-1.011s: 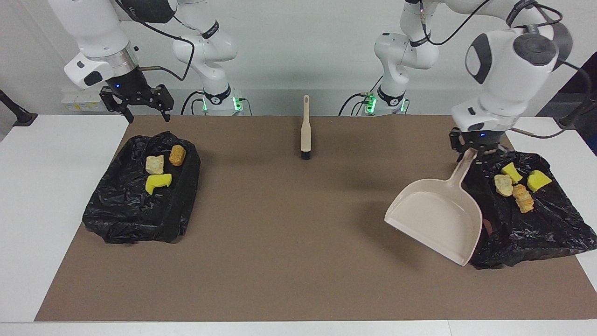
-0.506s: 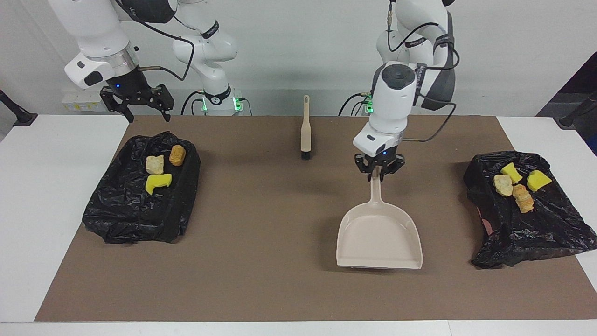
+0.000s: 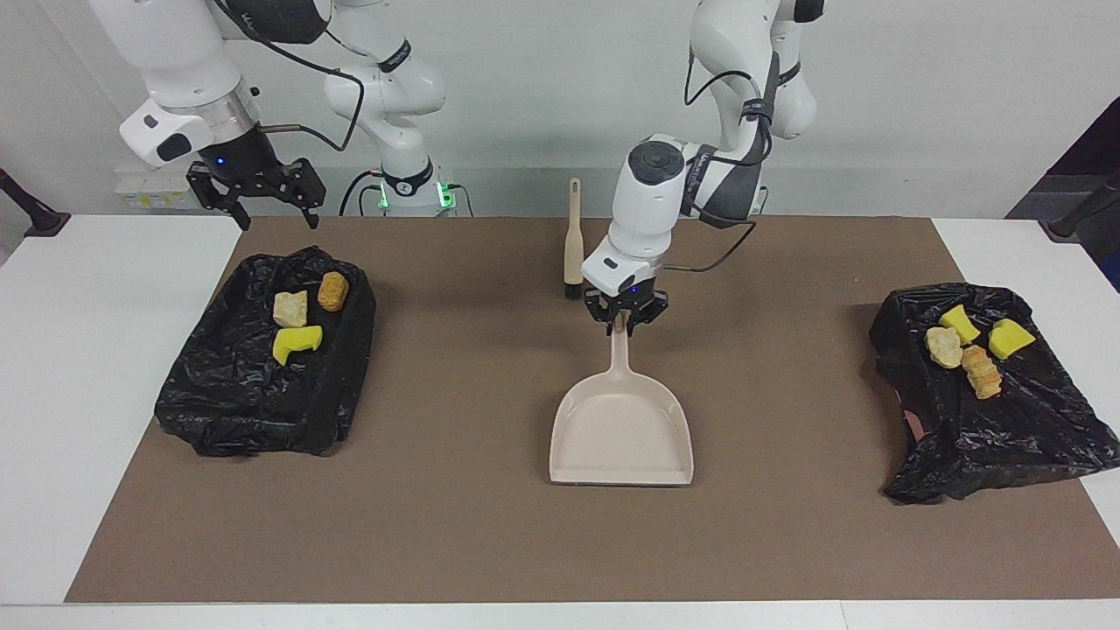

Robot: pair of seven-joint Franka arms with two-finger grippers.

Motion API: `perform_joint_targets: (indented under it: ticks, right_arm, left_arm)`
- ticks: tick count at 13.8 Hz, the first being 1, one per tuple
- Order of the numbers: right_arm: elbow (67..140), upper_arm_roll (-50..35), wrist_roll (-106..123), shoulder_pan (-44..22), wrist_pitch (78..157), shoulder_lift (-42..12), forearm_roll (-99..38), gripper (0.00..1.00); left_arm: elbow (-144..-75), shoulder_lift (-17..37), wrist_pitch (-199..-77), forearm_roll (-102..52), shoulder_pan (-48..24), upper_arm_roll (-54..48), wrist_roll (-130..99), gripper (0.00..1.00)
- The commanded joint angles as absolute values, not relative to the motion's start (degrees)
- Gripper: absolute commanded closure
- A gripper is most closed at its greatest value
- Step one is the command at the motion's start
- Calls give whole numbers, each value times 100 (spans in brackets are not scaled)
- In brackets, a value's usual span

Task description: Sweep and dump trash in bin

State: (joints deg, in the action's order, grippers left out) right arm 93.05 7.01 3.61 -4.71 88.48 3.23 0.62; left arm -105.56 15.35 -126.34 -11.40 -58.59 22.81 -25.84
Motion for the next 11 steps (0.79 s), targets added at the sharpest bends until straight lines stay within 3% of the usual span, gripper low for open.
perform_joint_targets:
  ticks: [1, 4, 6, 8, 9, 11]
  right_arm:
    - [9492, 694, 316, -422, 9009, 466, -62, 0]
    - [9492, 694, 316, -413, 9000, 466, -62, 0]
    - [9501, 694, 316, -413, 9009, 466, -62, 0]
    - [9501, 694, 316, -413, 9000, 466, -62, 0]
    - [9492, 694, 316, -413, 9000, 466, -62, 0]
    - [9492, 694, 316, -413, 9000, 466, -62, 0]
  left_arm:
    - [-10688, 1617, -13069, -1424, -6021, 2321, -2628, 100]
    - [-10574, 1967, -13078, -1433, -6021, 2242, -2680, 100]
    - [-10468, 2021, -12929, -1424, -6021, 2241, -2760, 75]
    - [-10415, 2013, -12824, -1424, -6003, 2241, -2760, 21]
    - [-10406, 1978, -12719, -1415, -5986, 2259, -2751, 0]
    - [-10424, 1681, -12325, -1398, -5924, 2276, -2690, 0]
